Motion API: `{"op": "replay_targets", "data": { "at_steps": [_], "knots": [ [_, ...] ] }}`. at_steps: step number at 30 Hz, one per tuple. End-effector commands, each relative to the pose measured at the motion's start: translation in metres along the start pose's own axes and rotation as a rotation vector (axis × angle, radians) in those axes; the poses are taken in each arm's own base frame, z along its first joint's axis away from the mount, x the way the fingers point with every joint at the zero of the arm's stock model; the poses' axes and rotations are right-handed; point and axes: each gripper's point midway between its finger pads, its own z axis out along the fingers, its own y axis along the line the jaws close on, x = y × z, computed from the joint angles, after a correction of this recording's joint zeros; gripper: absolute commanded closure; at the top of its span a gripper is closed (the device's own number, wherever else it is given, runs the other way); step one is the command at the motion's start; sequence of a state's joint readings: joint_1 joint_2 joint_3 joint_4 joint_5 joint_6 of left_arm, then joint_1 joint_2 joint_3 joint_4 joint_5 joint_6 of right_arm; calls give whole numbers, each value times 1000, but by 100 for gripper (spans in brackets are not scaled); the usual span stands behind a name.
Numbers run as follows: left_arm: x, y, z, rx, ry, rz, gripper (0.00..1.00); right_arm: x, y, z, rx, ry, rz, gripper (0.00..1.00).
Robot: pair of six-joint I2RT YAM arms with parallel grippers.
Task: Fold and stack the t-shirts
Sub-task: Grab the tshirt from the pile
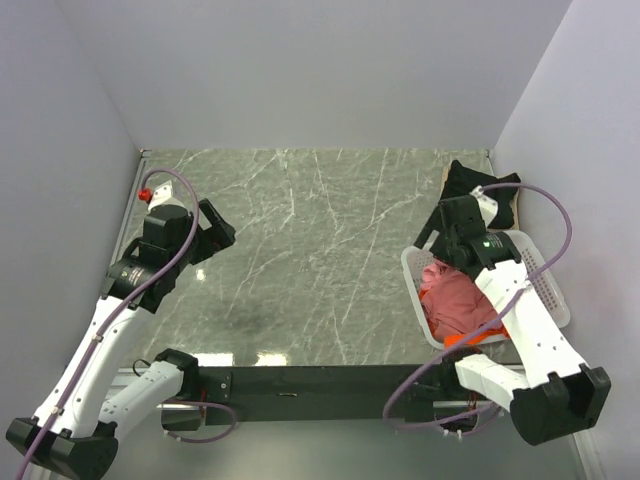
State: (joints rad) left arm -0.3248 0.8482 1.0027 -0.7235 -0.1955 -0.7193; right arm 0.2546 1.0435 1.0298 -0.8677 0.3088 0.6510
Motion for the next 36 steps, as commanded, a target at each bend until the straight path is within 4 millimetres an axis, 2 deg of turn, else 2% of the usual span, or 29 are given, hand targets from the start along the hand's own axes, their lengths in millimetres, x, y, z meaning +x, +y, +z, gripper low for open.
{"op": "replay_targets", "data": {
  "at_steps": [1, 4, 8, 12, 15, 21, 24, 25, 27, 28, 29, 30, 31, 33, 34, 36],
  "knots": [
    [3, -3, 2, 18, 13, 3, 1, 12, -39, 13, 161, 45, 28, 0],
    [7, -4, 4, 25, 31, 6, 1, 27, -56, 30, 200, 103, 77, 0],
    [7, -6, 5, 32, 32, 8, 1, 36, -65, 38, 225, 128, 114, 0],
    [9, -3, 7, 25, 31, 9, 1, 37, -74, 44, 266, 109, 109, 0],
    [13, -1, 10, 20, 42, 11, 1, 40, -79, 52, 286, 112, 107, 5],
    [10, -3, 12, 17, 41, 22, 1, 40, -87, 58, 332, 110, 91, 33],
    [9, -4, 13, 16, 40, 29, 1, 36, -92, 56, 355, 95, 75, 60],
    [10, -3, 14, 13, 42, 29, 1, 32, -92, 54, 355, 85, 71, 75],
    [11, -2, 15, 10, 45, 31, 1, 29, -95, 50, 375, 81, 59, 88],
    [12, -2, 16, 9, 46, 32, 1, 20, -92, 44, 368, 61, 57, 100],
    [12, -2, 16, 10, 49, 36, 1, 8, -92, 34, 373, 37, 54, 100],
    [12, -2, 16, 9, 48, 37, 1, 10, -95, 32, 388, 43, 47, 100],
    [11, -2, 16, 11, 44, 36, 1, -9, -89, 22, 367, -6, 56, 100],
    [12, -3, 18, 13, 47, 43, 1, -28, -88, 4, 366, -52, 52, 100],
    [11, -4, 18, 16, 45, 42, 1, -55, -79, -14, 330, -119, 59, 100],
    [12, -4, 20, 15, 51, 48, 1, -80, -76, -36, 329, -174, 52, 100]
  ]
}}
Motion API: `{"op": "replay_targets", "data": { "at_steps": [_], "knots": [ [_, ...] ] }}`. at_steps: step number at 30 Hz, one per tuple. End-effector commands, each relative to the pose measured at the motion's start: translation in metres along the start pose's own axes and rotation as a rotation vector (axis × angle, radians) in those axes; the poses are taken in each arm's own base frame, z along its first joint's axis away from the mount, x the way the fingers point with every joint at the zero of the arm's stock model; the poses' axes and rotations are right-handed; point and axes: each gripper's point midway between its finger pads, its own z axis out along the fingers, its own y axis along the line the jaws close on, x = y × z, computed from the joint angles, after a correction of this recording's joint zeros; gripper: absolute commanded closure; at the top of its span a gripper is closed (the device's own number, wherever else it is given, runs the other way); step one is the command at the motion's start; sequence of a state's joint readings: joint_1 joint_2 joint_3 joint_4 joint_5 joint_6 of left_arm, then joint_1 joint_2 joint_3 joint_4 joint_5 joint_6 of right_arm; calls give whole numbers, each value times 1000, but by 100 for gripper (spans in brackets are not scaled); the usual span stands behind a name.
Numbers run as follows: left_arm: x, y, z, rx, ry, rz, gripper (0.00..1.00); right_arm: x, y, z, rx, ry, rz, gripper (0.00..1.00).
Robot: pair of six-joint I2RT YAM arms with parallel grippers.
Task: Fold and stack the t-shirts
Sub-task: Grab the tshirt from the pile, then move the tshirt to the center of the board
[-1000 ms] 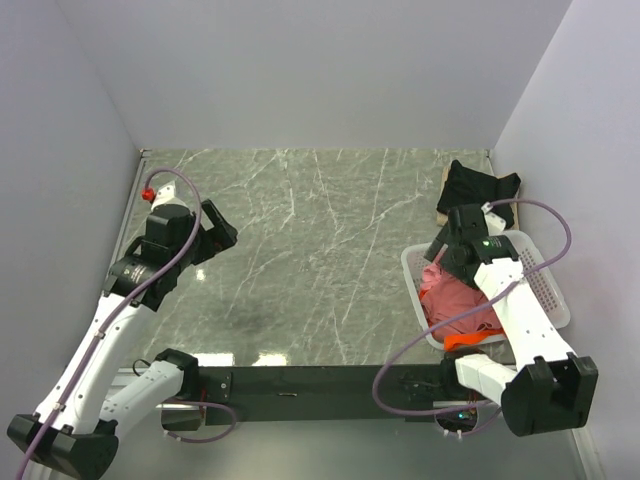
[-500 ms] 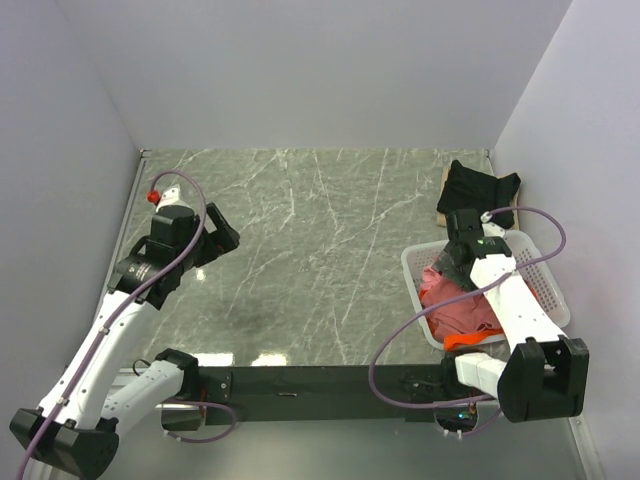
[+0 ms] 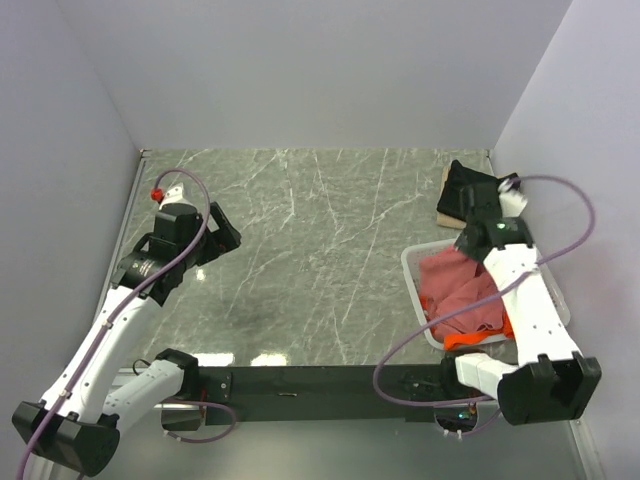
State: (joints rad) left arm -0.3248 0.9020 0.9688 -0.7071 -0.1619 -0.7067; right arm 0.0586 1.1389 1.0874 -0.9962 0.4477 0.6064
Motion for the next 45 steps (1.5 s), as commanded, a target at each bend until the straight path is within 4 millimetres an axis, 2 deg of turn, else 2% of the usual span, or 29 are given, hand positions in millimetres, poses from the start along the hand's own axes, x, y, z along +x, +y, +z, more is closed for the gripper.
{"op": "replay_targets", "data": {
  "at_steps": [1, 3, 4, 6, 7, 9, 10, 11, 12, 15, 16, 18, 19, 20, 22, 23, 27, 29, 30, 33, 34, 35, 36, 38, 39, 41, 42, 44, 45],
  "knots": [
    [-8, -8, 2, 31, -25, 23, 1, -89, -10, -73, -44, -262, 82, 100],
    [-8, -8, 3, 31, -25, 24, 1, -115, -8, -98, -78, -318, 103, 100],
    [-7, -7, 3, 30, -24, 25, 1, -139, 1, -122, -143, -367, 137, 100],
    [-6, -7, 4, 32, -22, 22, 1, -162, 12, -147, -225, -408, 165, 100],
    [-5, -6, 4, 31, -21, 23, 1, -180, 27, -170, -328, -431, 184, 100],
    [-5, -5, 2, 28, -29, 18, 1, -198, 51, -199, -480, -460, 199, 100],
    [-5, -4, 1, 27, -32, 18, 1, -211, 65, -220, -573, -485, 211, 100],
    [-6, -4, -1, 29, -38, 14, 1, -209, 86, -238, -706, -463, 187, 100],
    [-5, -2, -1, 24, -40, 12, 1, -220, 101, -260, -812, -502, 183, 100],
    [-5, 1, -3, 17, -47, 7, 1, -220, 147, -329, -1126, -559, 101, 100],
    [-4, 3, -4, 13, -46, 6, 1, -208, 162, -361, -1245, -562, 58, 100],
    [-2, 5, -5, 11, -48, 0, 1, -202, 179, -403, -1418, -593, 20, 100],
    [-1, 6, -5, 8, -47, -1, 1, -198, 181, -424, -1494, -604, 11, 100],
    [0, 7, -5, 8, -47, -4, 1, -186, 187, -447, -1581, -595, -13, 100],
    [2, 9, -6, 7, -48, -9, 1, -182, 191, -483, -1713, -633, -27, 100],
    [3, 9, -7, 8, -47, -14, 1, -168, 194, -503, -1788, -620, -51, 100],
    [8, 13, -9, 7, -42, -24, 1, -143, 198, -555, -1988, -626, -93, 100],
    [9, 14, -10, 3, -43, -25, 1, -131, 200, -567, -2040, -612, -119, 100],
    [10, 16, -11, -3, -43, -26, 1, -118, 201, -576, -2076, -594, -143, 100],
    [11, 20, -14, -12, -46, -28, 1, -111, 204, -571, -2037, -580, -134, 100],
    [10, 21, -15, -16, -51, -29, 1, -100, 220, -552, -1981, -528, -145, 100],
    [10, 22, -17, -18, -55, -34, 1, -105, 229, -531, -1882, -517, -94, 100],
    [10, 23, -19, -19, -60, -34, 1, -87, 242, -495, -1775, -441, -109, 100],
    [11, 27, -22, -30, -65, -37, 1, -72, 257, -438, -1585, -385, -88, 98],
    [10, 29, -24, -37, -71, -37, 1, -51, 262, -378, -1395, -321, -74, 96],
    [9, 31, -29, -39, -81, -49, 1, -22, 257, -315, -1211, -252, -103, 76],
    [9, 30, -30, -33, -86, -49, 1, 1, 253, -273, -1102, -193, -114, 53],
    [7, 32, -35, -32, -95, -55, 1, 28, 239, -229, -967, -120, -167, 41],
    [6, 31, -36, -31, -99, -58, 1, 39, 233, -215, -923, -92, -181, 35]
  ]
}}
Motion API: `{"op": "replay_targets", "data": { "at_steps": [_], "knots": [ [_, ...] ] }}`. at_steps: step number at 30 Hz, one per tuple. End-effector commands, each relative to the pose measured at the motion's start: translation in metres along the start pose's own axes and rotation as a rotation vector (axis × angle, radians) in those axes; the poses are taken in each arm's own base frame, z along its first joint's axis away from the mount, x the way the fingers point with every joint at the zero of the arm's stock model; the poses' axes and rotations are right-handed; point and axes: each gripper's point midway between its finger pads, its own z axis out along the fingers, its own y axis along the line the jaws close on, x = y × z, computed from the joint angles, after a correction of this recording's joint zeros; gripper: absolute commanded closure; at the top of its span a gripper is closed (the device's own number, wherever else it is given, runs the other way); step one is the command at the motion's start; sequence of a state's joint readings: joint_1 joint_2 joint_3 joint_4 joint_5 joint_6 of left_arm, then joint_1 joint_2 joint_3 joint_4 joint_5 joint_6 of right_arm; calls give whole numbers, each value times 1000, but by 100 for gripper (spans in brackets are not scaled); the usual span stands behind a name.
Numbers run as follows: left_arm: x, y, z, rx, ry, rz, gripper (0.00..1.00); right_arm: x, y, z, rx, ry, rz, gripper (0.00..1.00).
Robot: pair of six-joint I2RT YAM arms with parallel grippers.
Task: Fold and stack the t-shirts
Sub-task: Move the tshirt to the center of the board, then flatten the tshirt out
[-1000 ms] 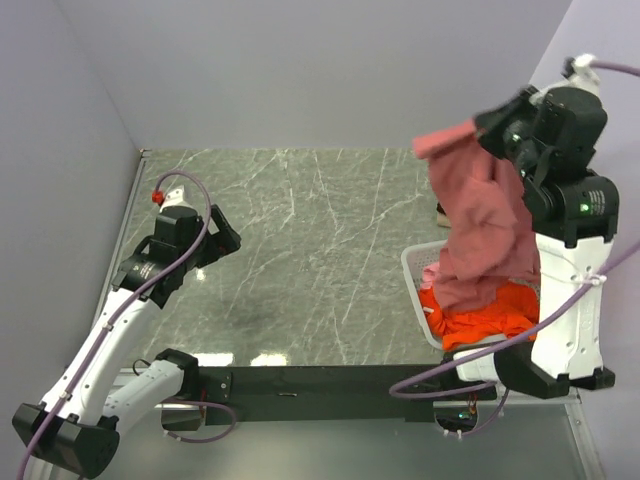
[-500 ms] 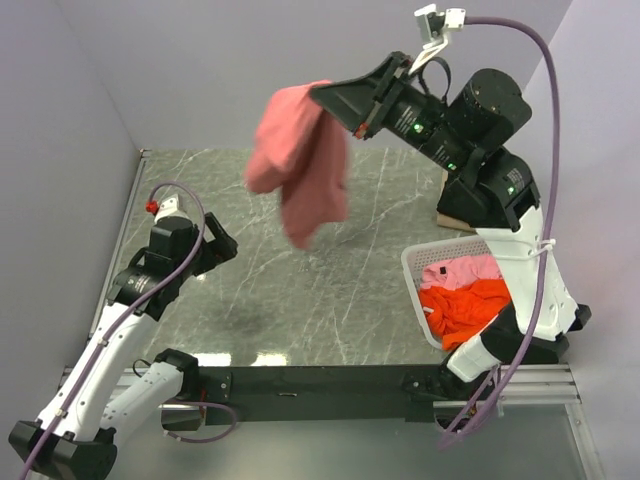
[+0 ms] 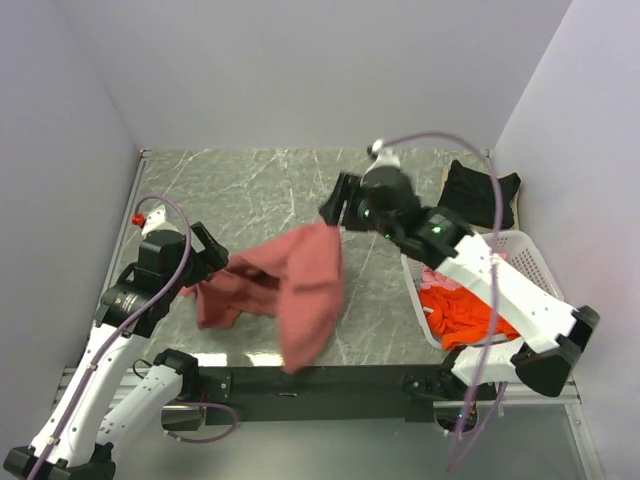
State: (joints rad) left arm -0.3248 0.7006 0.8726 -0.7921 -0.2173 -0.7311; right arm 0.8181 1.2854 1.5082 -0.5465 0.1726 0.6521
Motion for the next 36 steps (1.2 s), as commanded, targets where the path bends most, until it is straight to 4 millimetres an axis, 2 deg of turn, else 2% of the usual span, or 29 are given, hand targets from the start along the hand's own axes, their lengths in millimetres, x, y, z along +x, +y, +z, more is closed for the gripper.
{"op": "replay_targets", "data": {
  "at_steps": [1, 3, 5, 8, 10, 12, 15, 17, 20, 23, 26, 27, 29, 32, 36],
  "knots": [
    [-11, 1, -9, -2, -52, -34, 1, 49, -79, -1, 302, 93, 25, 33],
    [-10, 1, -10, -1, -49, -35, 1, 77, -93, -5, 330, 167, -9, 26],
    [-5, 3, -8, -2, -37, -46, 1, 93, -89, -6, 288, 220, -42, 25],
    [7, 6, -2, -21, 2, -84, 1, 122, -69, -4, 173, 302, -122, 25],
    [17, 7, 3, -26, 37, -109, 1, 147, -57, -4, 113, 379, -151, 25],
    [29, 9, 10, -33, 81, -119, 1, 177, -54, -6, 111, 452, -203, 26],
    [47, 14, 24, -72, 144, -132, 1, 212, -67, -4, 173, 522, -263, 28],
    [54, 16, 33, -101, 178, -135, 1, 236, -68, -2, 183, 570, -270, 29],
    [58, 13, 47, -118, 207, -136, 1, 260, -73, 5, 207, 605, -276, 30],
    [66, 12, 58, -139, 259, -129, 1, 271, -78, 18, 237, 602, -283, 30],
    [75, 15, 64, -164, 290, -131, 1, 273, -86, 31, 293, 584, -312, 30],
    [75, 16, 65, -171, 289, -134, 1, 268, -82, 36, 296, 570, -318, 30],
    [78, 22, 65, -190, 284, -140, 0, 267, -91, 41, 347, 565, -369, 30],
    [81, 28, 66, -204, 271, -148, 1, 261, -94, 49, 368, 549, -392, 31],
    [89, 31, 66, -209, 287, -165, 1, 255, -103, 59, 366, 540, -338, 33]
  ]
}}
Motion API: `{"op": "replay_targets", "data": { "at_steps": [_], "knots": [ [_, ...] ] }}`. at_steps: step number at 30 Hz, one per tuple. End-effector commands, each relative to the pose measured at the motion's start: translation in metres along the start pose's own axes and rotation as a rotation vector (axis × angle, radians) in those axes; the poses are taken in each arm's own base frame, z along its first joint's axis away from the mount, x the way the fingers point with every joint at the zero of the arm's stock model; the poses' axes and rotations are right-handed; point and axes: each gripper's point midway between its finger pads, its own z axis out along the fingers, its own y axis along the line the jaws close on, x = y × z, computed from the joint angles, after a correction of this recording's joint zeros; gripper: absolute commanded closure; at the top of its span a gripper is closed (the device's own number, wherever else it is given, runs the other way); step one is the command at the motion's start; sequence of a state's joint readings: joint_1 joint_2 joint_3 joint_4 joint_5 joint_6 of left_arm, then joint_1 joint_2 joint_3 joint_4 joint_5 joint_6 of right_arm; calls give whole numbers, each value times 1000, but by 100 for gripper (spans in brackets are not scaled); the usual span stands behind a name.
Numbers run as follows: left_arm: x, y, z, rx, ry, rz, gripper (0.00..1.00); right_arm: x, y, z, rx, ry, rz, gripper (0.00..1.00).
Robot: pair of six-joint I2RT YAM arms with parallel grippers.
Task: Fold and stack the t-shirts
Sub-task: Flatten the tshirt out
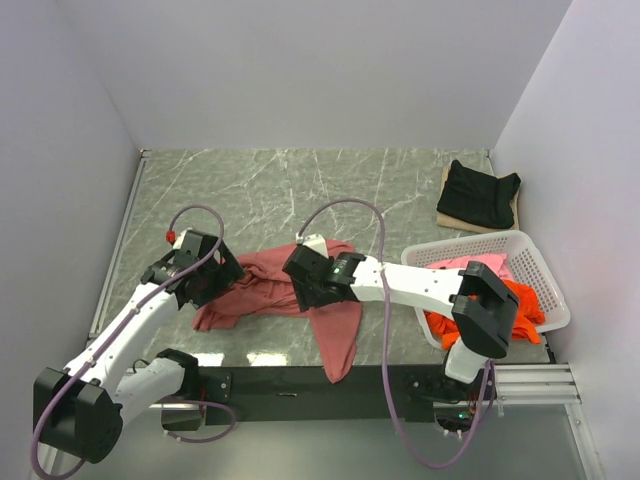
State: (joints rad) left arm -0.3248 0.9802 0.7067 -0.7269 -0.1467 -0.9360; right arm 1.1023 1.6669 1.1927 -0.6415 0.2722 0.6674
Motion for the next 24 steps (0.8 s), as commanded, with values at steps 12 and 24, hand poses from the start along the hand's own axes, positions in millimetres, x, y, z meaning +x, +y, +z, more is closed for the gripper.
{"op": "replay_targets", "data": {
  "at_steps": [12, 24],
  "knots": [
    [-2, 0, 6, 1, -17, -4, 4, -33, 3, 29, -67, -18, 44, 44],
    [-2, -10, 13, 15, 6, 7, 3, -19, -23, 51, -76, 42, 164, 61]
  ]
}}
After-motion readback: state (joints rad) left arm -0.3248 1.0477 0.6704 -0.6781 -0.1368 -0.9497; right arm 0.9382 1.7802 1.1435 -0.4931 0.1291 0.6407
